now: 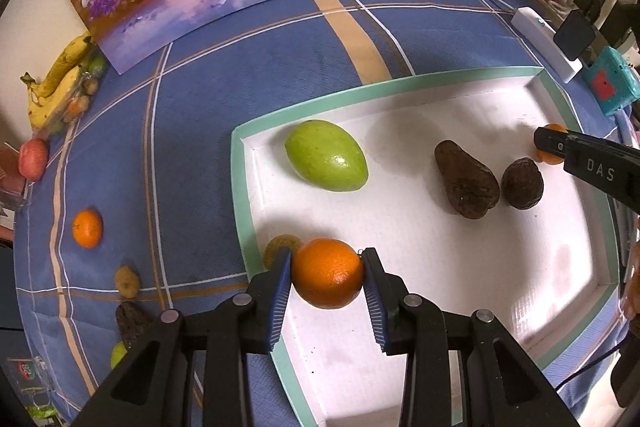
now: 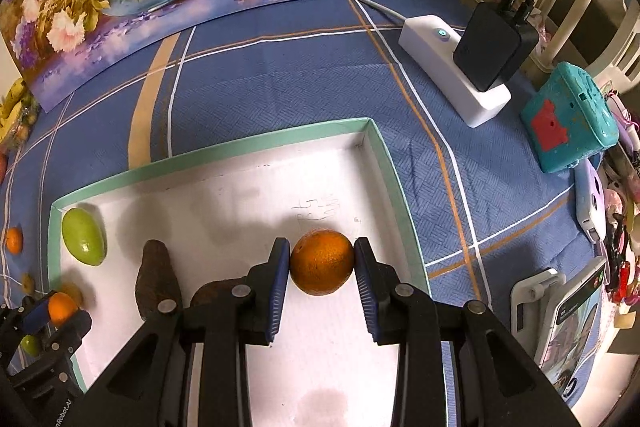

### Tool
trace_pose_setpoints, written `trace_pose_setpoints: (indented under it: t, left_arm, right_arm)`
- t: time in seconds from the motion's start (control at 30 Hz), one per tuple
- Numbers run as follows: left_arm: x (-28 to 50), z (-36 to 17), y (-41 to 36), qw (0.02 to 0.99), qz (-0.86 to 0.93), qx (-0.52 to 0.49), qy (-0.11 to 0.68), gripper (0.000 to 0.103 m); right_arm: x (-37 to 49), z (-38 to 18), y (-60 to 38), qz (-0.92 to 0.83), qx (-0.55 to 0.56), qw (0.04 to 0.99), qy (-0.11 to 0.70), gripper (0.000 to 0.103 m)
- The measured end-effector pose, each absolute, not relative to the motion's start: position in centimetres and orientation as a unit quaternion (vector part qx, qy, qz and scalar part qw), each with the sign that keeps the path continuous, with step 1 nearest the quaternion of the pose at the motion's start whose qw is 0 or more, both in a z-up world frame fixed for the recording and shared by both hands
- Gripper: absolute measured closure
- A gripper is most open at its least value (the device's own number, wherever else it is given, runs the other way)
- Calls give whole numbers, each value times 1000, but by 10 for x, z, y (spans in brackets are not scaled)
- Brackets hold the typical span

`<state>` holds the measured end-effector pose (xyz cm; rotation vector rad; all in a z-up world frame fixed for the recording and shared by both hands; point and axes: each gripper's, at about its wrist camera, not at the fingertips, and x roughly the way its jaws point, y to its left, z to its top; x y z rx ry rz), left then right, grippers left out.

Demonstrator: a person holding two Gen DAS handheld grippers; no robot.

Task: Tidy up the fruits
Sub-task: 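Open the right tool to drop its orange while the left drops its orange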

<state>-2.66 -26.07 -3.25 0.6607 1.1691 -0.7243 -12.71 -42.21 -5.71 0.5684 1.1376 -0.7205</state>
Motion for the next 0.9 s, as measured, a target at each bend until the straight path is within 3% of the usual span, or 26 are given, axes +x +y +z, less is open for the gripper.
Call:
trace_pose_setpoints:
  t: [0.3,0.5,0.73,0.77,0.83,0.9]
  left_arm:
    - [-26,-32,-262,720,-329,299,532,65]
    - [-21,-29,-261,722,-329,292,534,56]
    - [-14,-18,-257,729,-334,273,531,56]
    - [-12,-17,-256,730,-332,271,532,54]
    - [-7,-16,-253,736,-323,264,534,38]
    - [-4,-13,-251,741,-316,258,533,34]
  right_arm:
    - [-129,-57,-423,-330,257,743,522,69]
    - [-128,-51,-423,-334,252,747,517,66]
    - [-127,-36,-419,-335,240,757,508,65]
    - [-127,-35,-418,-335,238,758,507,65]
    - [-126,-33,-416,-333,237,760,505,65]
    - [-125,-32,-415,-333,236,761,505,65]
